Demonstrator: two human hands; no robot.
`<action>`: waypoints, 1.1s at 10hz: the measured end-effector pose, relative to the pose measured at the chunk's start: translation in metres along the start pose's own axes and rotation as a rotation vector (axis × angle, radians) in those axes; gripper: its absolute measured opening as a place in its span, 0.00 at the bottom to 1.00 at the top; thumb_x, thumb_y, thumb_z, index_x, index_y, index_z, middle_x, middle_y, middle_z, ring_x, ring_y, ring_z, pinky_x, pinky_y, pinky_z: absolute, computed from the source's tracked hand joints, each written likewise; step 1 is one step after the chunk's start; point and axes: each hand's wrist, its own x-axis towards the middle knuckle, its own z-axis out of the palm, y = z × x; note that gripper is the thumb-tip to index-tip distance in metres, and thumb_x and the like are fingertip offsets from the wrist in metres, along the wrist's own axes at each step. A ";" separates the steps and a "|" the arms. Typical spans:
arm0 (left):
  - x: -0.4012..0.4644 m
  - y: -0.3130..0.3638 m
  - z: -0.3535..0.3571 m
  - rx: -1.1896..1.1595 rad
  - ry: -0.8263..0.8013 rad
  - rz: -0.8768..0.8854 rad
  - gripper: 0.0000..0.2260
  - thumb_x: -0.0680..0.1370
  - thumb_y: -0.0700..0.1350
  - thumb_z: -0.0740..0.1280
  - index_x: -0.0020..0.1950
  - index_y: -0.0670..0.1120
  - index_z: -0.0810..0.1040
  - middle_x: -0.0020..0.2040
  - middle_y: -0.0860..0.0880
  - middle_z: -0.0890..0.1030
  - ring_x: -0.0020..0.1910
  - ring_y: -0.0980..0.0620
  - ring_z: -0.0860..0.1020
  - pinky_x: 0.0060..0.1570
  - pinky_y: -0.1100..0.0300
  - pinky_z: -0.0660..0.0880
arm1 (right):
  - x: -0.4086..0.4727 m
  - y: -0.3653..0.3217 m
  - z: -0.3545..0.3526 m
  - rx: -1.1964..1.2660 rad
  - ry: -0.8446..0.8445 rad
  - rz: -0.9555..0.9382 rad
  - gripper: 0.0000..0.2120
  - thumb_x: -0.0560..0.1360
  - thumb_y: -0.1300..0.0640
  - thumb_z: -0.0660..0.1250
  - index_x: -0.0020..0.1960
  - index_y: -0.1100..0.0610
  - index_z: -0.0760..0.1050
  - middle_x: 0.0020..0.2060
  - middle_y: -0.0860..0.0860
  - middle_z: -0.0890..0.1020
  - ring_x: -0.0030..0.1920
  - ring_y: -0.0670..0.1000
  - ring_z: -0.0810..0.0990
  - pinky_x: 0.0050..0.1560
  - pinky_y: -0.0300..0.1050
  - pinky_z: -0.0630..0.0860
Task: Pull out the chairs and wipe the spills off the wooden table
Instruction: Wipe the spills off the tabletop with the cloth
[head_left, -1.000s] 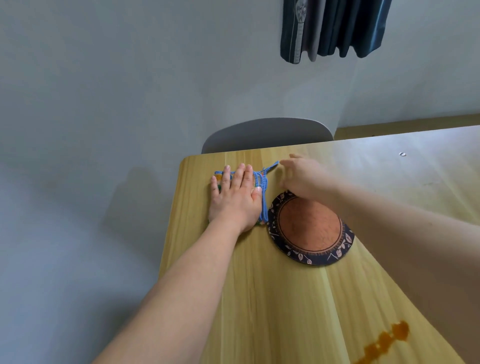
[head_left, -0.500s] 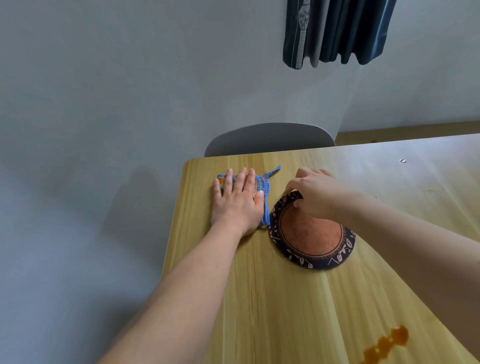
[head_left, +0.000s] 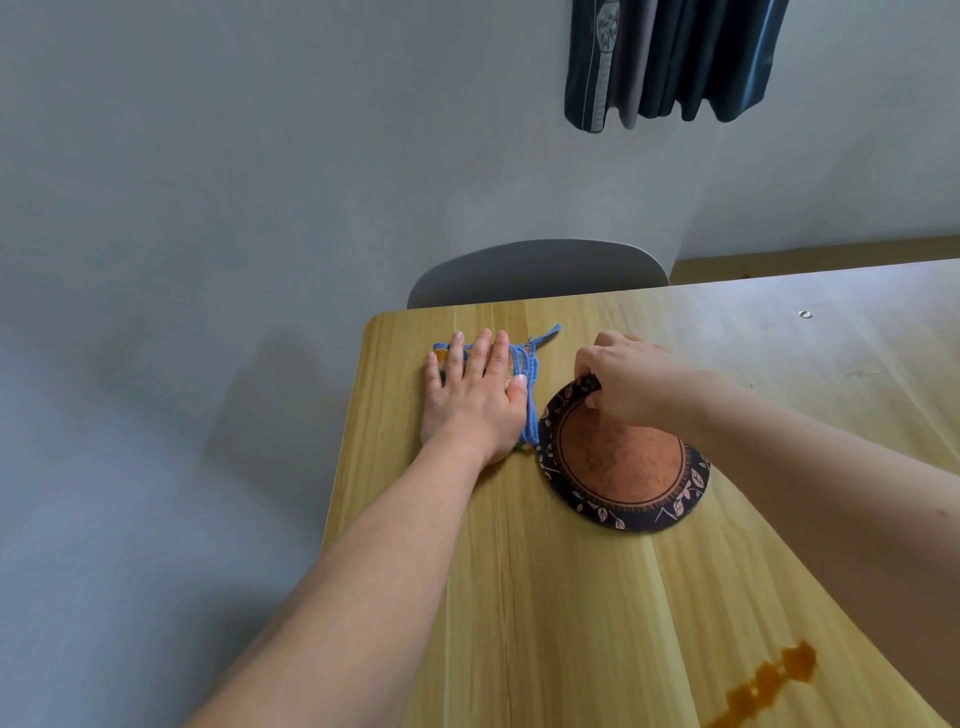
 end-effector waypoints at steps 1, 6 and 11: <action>0.000 0.000 0.001 -0.002 0.003 -0.003 0.27 0.83 0.57 0.41 0.80 0.52 0.38 0.81 0.53 0.39 0.79 0.47 0.35 0.76 0.42 0.35 | 0.004 0.000 -0.003 -0.007 -0.017 0.031 0.17 0.77 0.51 0.66 0.64 0.51 0.72 0.58 0.51 0.71 0.58 0.54 0.72 0.50 0.46 0.71; 0.001 0.000 0.001 0.001 0.015 0.004 0.27 0.83 0.57 0.41 0.80 0.52 0.38 0.81 0.52 0.40 0.79 0.47 0.36 0.76 0.42 0.35 | 0.010 -0.005 -0.007 -0.076 -0.083 0.082 0.16 0.77 0.51 0.66 0.63 0.53 0.73 0.55 0.51 0.77 0.57 0.55 0.72 0.55 0.52 0.74; 0.000 0.000 0.001 -0.004 0.017 0.004 0.27 0.83 0.58 0.41 0.80 0.52 0.38 0.81 0.53 0.40 0.79 0.47 0.36 0.76 0.42 0.36 | 0.013 -0.005 -0.007 -0.063 -0.090 0.094 0.18 0.76 0.51 0.67 0.64 0.55 0.73 0.55 0.52 0.76 0.58 0.56 0.72 0.57 0.54 0.74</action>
